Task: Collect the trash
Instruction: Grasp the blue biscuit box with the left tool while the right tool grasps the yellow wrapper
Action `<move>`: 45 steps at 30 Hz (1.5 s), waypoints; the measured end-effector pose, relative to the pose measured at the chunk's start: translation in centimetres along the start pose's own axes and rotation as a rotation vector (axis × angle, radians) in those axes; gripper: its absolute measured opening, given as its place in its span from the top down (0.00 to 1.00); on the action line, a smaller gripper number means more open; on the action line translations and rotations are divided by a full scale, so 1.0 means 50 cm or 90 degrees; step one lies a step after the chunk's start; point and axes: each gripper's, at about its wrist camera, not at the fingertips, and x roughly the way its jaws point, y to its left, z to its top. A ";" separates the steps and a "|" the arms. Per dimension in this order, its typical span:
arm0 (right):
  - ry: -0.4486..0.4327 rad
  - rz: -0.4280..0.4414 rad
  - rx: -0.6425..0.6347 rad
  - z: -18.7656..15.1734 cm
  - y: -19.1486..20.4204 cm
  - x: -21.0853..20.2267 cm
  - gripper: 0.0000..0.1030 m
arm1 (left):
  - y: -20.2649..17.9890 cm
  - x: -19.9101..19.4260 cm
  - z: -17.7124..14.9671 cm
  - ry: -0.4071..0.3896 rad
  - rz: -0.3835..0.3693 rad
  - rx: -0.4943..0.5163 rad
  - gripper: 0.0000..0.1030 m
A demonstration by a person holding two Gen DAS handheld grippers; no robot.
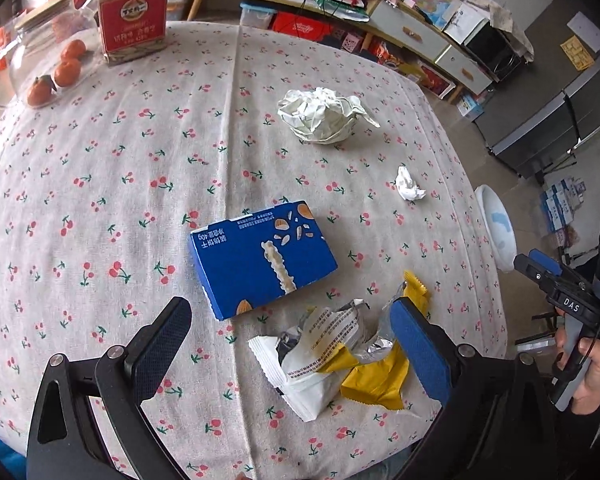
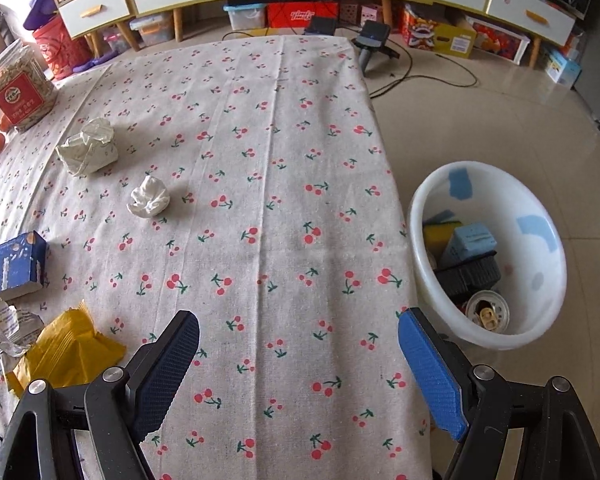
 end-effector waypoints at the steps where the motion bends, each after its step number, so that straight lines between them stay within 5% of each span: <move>1: 0.001 0.001 -0.001 0.001 0.003 0.001 0.17 | 0.000 0.007 0.007 -0.001 0.008 0.016 0.05; 6: 0.015 0.009 -0.003 -0.006 0.009 0.012 0.17 | -0.031 0.047 0.044 -0.001 0.068 0.180 0.05; 9: 0.022 0.005 -0.004 -0.012 0.002 0.017 0.17 | -0.052 0.077 0.050 0.023 0.049 0.255 0.05; 15: 0.032 0.002 0.015 -0.017 -0.018 0.020 0.17 | -0.098 0.121 0.049 0.052 0.103 0.343 0.05; 22: 0.050 0.039 0.025 -0.023 -0.008 0.030 0.17 | -0.048 0.137 0.084 0.070 0.111 0.238 0.29; 26: 0.068 0.086 0.021 -0.027 0.026 0.038 0.17 | -0.017 0.114 0.090 0.054 0.090 0.165 0.33; 34: 0.123 0.189 -0.041 -0.048 0.171 0.075 0.17 | 0.049 0.019 0.056 -0.028 0.089 0.020 0.34; 45: 0.176 0.237 -0.011 -0.052 0.270 0.136 0.17 | 0.091 -0.071 -0.016 -0.081 0.064 -0.019 0.34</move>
